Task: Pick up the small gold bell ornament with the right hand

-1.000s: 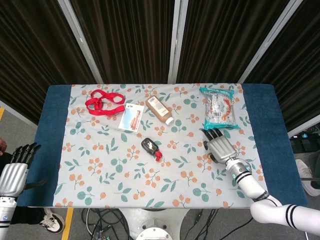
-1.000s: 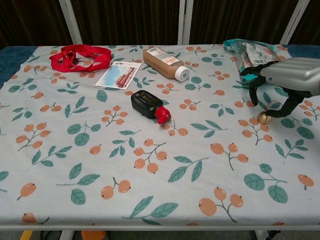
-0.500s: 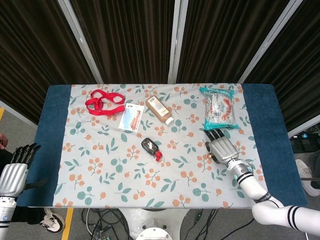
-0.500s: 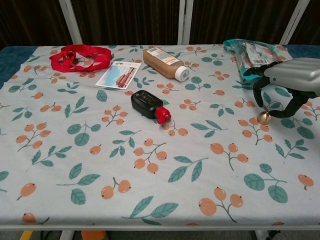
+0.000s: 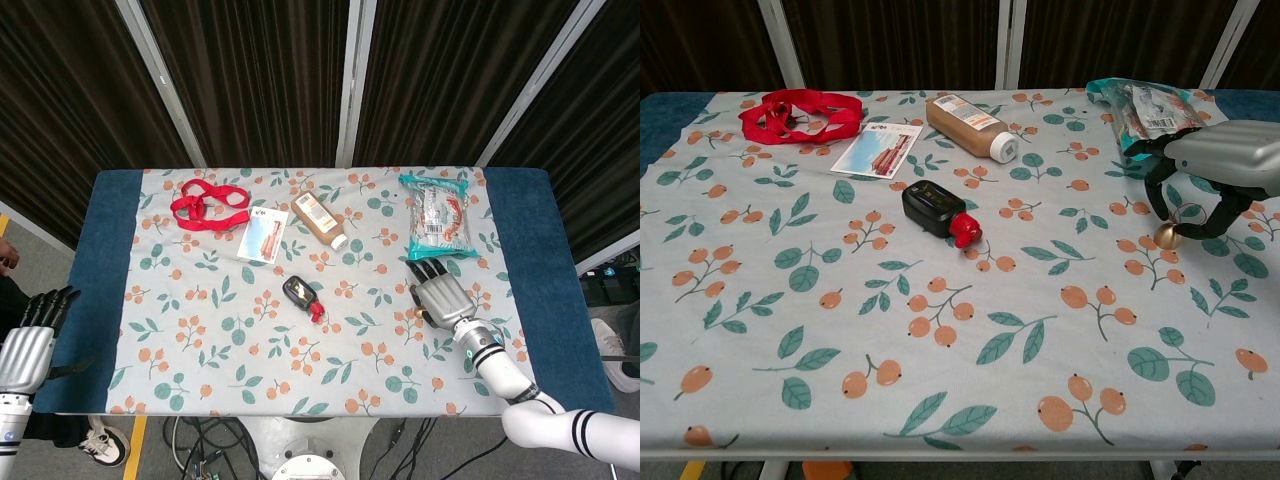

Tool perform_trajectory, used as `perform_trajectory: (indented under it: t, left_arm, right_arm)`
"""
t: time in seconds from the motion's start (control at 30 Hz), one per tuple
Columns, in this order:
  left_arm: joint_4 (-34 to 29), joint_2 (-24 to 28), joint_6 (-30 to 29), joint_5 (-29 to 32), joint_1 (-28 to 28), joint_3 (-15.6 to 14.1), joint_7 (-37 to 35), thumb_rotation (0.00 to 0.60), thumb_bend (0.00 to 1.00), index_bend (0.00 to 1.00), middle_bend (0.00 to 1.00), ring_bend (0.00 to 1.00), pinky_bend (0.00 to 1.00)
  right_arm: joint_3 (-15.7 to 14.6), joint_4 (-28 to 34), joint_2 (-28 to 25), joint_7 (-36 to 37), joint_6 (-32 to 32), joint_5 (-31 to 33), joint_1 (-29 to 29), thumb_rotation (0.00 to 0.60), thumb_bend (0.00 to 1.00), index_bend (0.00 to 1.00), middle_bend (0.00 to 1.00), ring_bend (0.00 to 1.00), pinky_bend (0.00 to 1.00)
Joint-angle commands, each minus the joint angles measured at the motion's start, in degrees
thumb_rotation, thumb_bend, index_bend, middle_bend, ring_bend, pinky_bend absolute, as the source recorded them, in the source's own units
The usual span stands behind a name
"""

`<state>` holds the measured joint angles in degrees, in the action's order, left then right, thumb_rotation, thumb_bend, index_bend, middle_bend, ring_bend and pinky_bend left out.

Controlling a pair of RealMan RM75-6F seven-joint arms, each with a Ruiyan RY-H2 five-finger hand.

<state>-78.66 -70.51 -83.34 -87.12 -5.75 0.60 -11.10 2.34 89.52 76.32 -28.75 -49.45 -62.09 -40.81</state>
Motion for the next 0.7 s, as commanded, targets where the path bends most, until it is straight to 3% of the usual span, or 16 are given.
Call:
perform_trajectory:
  t: [0.03, 0.7]
  left_arm:
    - [0.01, 0.0, 0.04, 0.03, 0.01, -0.01, -0.03, 0.6, 0.0, 0.09, 0.03, 0.0, 0.04]
    - [0.33, -0.09, 0.25, 0.26, 0.21, -0.13, -0.33, 0.6, 0.0, 0.09, 0.03, 0.0, 0.04]
  right_arm:
    - [0.01, -0.04, 0.02, 0.04, 0.1, 0.12, -0.1, 0.6, 0.27, 0.52, 0.0, 0.0, 0.0]
    - [-0.2, -0.09, -0.29, 0.28, 0.93, 1.91, -0.69, 0.6, 0.28, 0.56, 0.03, 0.0, 0.0]
